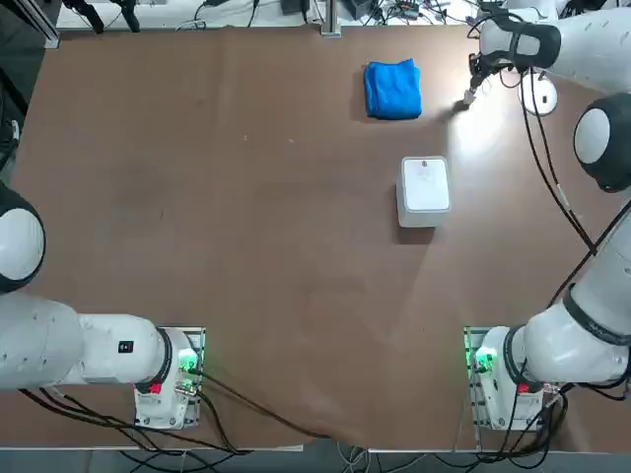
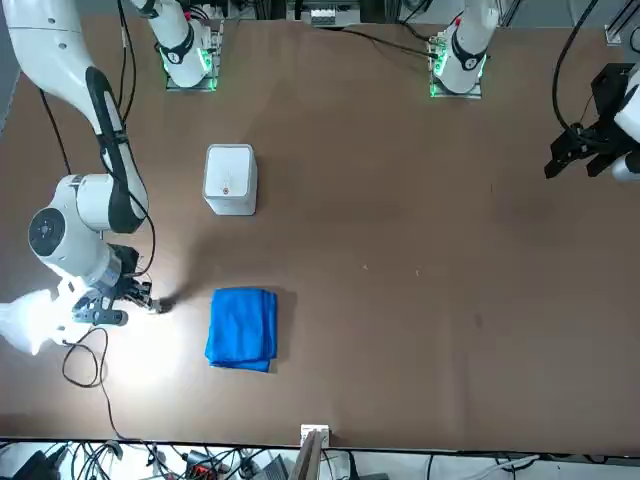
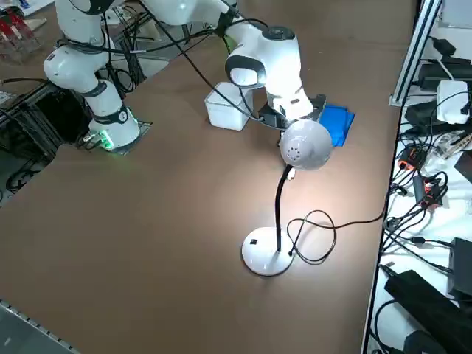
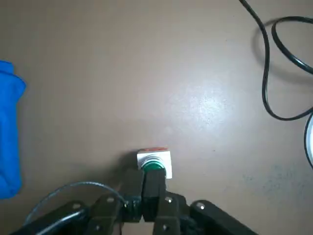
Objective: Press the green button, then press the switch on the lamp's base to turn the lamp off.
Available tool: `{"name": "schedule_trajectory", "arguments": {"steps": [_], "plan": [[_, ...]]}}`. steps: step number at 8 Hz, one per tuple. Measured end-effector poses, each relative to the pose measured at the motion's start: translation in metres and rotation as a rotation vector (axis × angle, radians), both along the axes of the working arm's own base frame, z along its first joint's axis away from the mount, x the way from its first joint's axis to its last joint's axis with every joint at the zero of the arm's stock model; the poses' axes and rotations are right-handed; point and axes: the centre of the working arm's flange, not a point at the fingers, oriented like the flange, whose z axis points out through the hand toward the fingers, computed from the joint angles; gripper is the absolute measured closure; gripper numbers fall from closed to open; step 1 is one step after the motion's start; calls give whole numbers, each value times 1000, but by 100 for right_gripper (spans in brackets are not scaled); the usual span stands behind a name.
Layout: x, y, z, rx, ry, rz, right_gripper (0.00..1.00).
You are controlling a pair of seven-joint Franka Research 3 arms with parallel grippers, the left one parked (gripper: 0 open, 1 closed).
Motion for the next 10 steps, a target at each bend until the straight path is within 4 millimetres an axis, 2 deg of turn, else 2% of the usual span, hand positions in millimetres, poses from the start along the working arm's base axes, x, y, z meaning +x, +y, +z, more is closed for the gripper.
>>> {"name": "schedule_trajectory", "arguments": {"steps": [10], "plan": [[-5,-1,-7,1,-18,-2,98]]}}
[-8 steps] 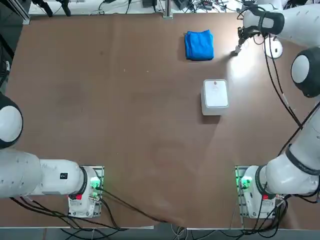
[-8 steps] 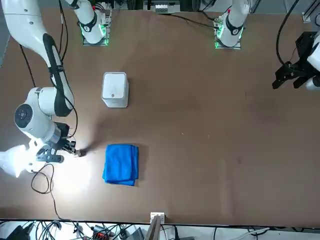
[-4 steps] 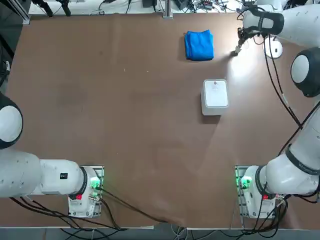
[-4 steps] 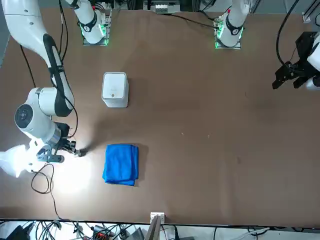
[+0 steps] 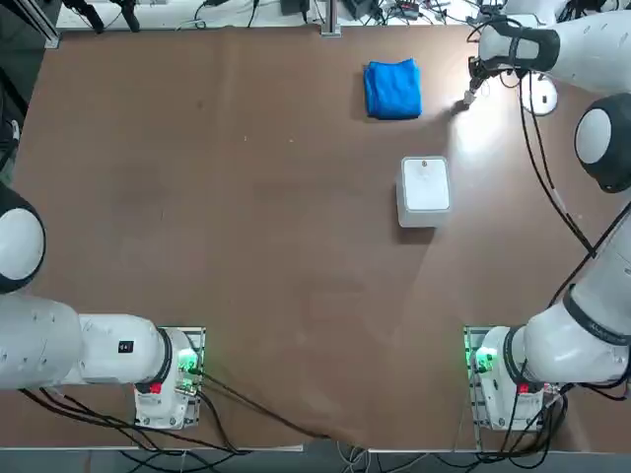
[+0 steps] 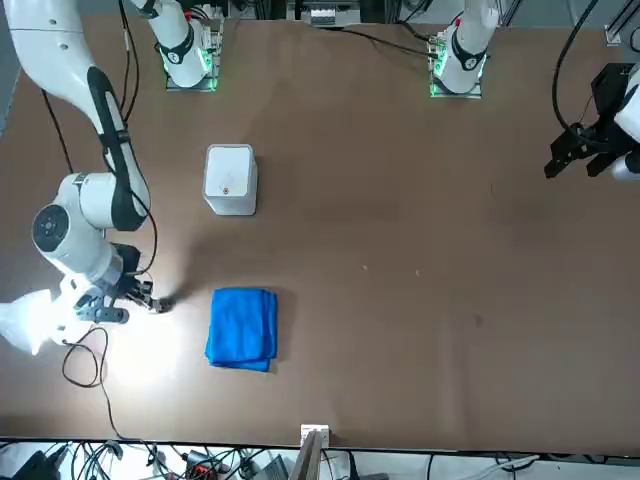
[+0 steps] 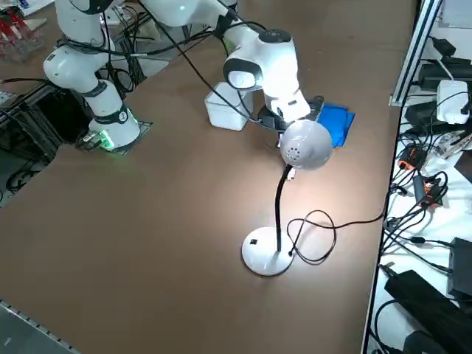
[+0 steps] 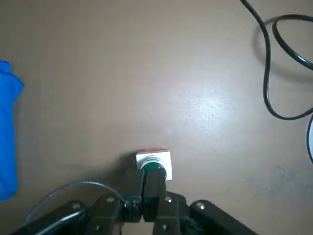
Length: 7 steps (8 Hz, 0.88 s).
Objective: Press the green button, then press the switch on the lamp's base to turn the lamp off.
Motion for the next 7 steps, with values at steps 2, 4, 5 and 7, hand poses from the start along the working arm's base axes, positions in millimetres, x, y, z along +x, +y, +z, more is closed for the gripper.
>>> {"name": "schedule_trajectory", "arguments": {"steps": [2,4,5,7], "plan": [[0,0,0,0,0,0,98],[0,1,4,0,-2,1,98],[-1,1,9,0,7,1,98],[-3,2,29,0,25,2,98]]}}
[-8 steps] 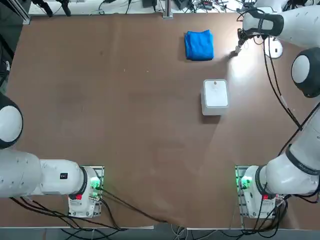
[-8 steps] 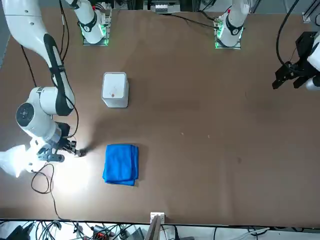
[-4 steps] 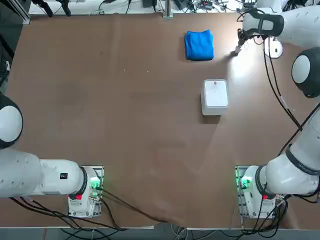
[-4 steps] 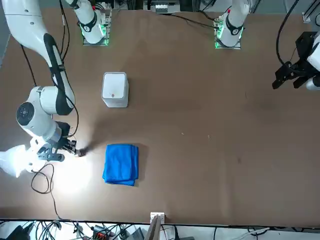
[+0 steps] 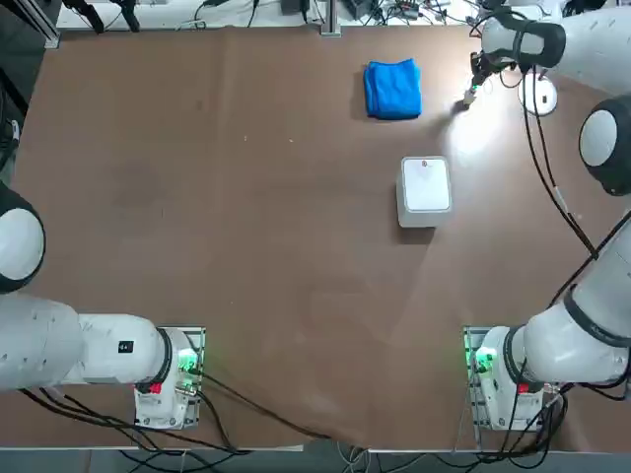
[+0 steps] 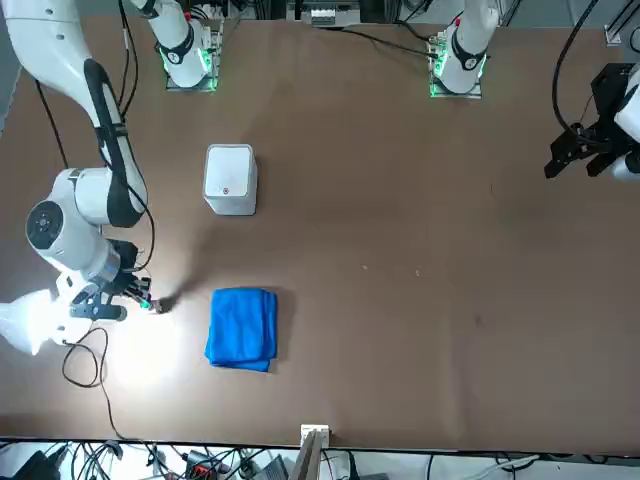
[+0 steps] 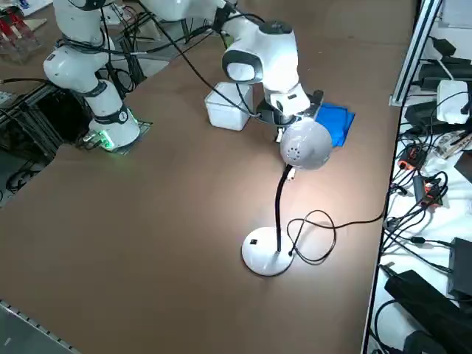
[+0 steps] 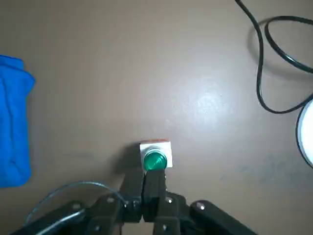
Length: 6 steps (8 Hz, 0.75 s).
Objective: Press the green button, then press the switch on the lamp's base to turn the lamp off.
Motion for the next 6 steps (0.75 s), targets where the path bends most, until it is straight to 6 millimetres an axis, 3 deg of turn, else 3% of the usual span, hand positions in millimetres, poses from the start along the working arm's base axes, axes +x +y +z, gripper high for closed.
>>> {"name": "schedule_trajectory", "arguments": {"steps": [1,3,6], "plan": [[-1,1,18,0,3,1,98],[-9,1,71,-1,18,-1,98],[-46,-1,158,-2,91,-19,98]]}}
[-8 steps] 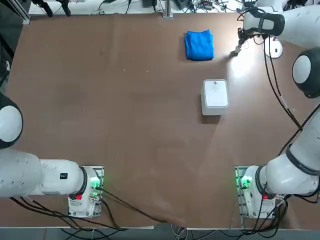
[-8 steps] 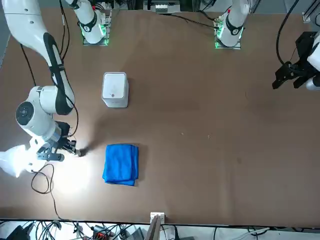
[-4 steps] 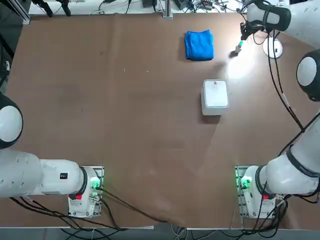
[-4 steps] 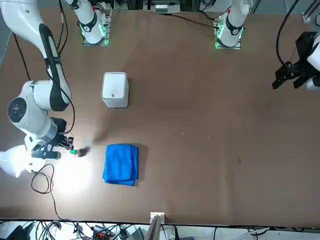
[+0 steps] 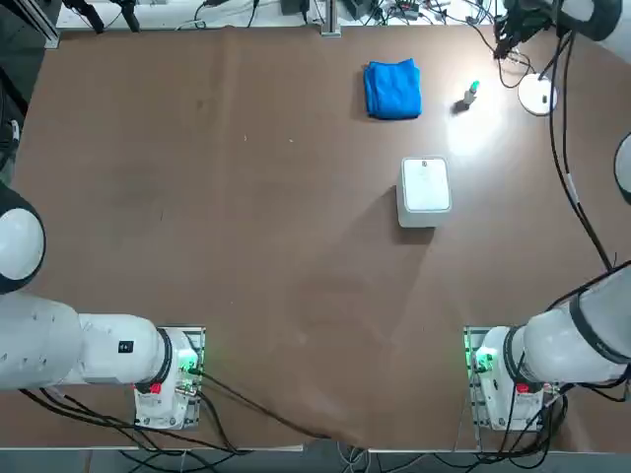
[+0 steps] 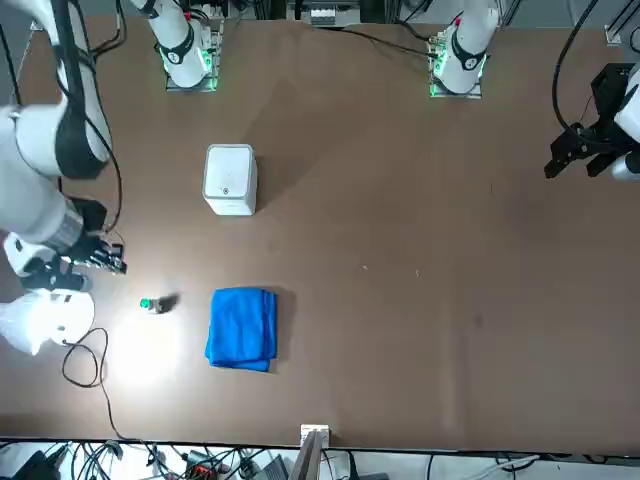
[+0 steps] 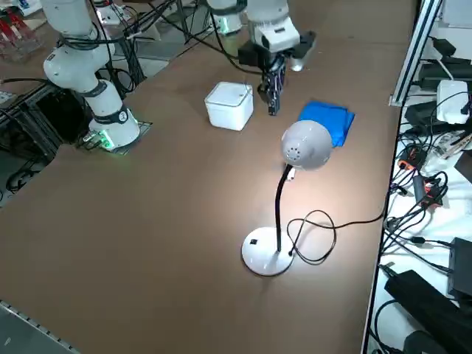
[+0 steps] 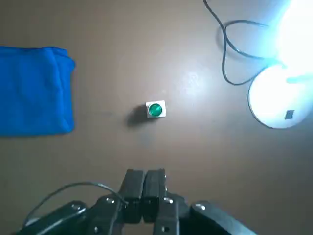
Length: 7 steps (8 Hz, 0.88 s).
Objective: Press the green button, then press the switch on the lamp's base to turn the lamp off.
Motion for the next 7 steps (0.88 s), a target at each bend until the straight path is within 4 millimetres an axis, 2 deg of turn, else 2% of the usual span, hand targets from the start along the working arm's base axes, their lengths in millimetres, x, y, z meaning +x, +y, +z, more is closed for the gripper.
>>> {"name": "schedule_trajectory", "arguments": {"steps": [1,2,3,5,6,7], "plan": [[-18,-8,20,-5,54,-17,98],[-33,-26,34,-8,91,-47,98],[-47,-54,39,-7,112,-76,98],[-65,-130,17,4,127,-103,98],[-70,-170,-2,5,99,-108,98],[-69,-201,-27,0,65,-104,98]]}}
